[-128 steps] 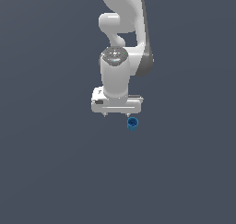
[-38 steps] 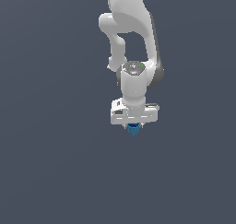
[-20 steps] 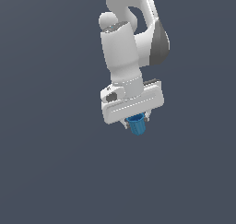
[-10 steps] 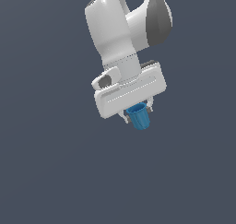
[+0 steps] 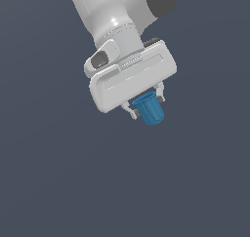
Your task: Pick up the object and move it to a goal position.
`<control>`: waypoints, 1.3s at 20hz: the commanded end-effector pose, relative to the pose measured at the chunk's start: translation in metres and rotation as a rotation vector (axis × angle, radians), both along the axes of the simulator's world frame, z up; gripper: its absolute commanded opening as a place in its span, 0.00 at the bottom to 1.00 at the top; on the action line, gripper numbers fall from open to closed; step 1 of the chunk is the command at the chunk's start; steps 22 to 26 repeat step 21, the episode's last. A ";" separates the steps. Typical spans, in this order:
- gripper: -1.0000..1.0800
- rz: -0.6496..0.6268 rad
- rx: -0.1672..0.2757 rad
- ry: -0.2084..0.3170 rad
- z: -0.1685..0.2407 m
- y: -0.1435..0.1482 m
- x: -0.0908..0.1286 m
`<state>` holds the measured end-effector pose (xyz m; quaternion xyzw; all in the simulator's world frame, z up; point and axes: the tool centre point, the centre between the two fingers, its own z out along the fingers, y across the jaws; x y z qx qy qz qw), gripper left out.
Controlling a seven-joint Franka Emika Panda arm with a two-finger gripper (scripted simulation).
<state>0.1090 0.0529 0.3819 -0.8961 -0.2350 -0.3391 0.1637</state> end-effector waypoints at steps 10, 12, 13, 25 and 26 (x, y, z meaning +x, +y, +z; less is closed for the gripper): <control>0.00 0.118 0.064 -0.137 0.072 -0.011 -0.002; 0.00 0.132 0.071 -0.152 0.080 -0.013 -0.003; 0.00 0.138 0.075 -0.159 0.083 -0.014 -0.003; 0.00 0.160 0.088 -0.182 0.097 -0.018 -0.004; 0.00 0.160 0.088 -0.182 0.097 -0.018 -0.004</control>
